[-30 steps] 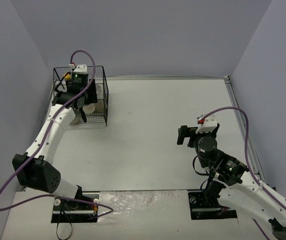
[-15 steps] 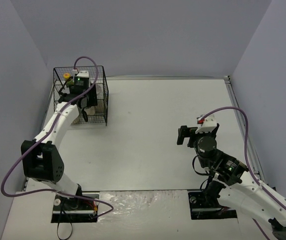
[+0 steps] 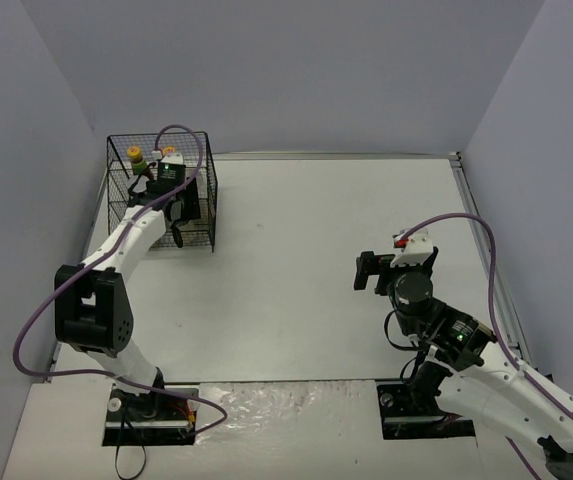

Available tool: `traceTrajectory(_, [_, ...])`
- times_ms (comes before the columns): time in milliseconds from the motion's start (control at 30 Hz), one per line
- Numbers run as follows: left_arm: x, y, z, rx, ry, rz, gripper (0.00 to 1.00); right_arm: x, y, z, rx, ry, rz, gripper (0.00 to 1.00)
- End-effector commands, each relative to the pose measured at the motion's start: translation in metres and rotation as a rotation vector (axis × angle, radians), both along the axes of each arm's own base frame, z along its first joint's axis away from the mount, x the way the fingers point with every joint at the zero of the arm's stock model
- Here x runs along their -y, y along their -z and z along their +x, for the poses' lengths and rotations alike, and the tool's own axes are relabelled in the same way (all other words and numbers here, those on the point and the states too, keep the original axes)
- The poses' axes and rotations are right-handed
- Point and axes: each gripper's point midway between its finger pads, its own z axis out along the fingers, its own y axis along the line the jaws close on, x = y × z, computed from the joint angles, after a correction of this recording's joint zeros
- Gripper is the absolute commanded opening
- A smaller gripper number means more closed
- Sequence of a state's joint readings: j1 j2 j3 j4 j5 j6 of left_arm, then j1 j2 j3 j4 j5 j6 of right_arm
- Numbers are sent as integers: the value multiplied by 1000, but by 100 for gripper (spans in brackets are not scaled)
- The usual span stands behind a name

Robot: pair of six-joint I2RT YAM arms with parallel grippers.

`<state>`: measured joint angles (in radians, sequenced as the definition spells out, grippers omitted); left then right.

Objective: Organize the condiment bottles

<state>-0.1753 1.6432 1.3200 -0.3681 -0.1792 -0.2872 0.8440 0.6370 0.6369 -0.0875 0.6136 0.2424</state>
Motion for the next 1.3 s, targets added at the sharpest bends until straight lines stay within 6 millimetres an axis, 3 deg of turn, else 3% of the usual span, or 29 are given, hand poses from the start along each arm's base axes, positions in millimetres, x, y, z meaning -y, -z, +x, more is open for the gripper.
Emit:
traceTrajectory(0, [-1,-33,12,107,-30,-27,54,-2,-18,4,51,10,55,100])
traceTrajectory(200, [-2,-37,7,93,-35,-33,76,-4,-23,4,59,-4,62,100])
traceTrajectory(300, [-1,-41,2,88,-37,-44,81,-6,-29,4,66,-15,68,100])
traceTrajectory(433, [-1,-63,-12,104,-40,-68,87,-9,-40,2,77,-41,81,100])
traceTrajectory(567, [-5,-102,-44,138,-38,-82,94,-8,-55,-1,89,-55,90,100])
traceTrajectory(633, [-10,-131,-66,200,-37,-86,96,-6,-60,-2,91,-51,86,100])
traceTrajectory(733, [-17,-149,-101,258,-25,-80,97,-2,-71,-4,105,-47,88,100])
traceTrajectory(833, [-25,-149,-140,303,1,-60,97,7,-79,-7,118,-25,88,100])
traceTrajectory(900, [-28,-135,-160,304,13,-48,97,11,-82,-8,124,-11,88,100])
traceTrajectory(1033, [-40,-130,-198,391,0,-32,97,24,-79,-6,121,57,59,100])
traceTrajectory(1267, [-51,-112,-225,429,-30,-22,97,31,-85,-6,132,90,51,100])
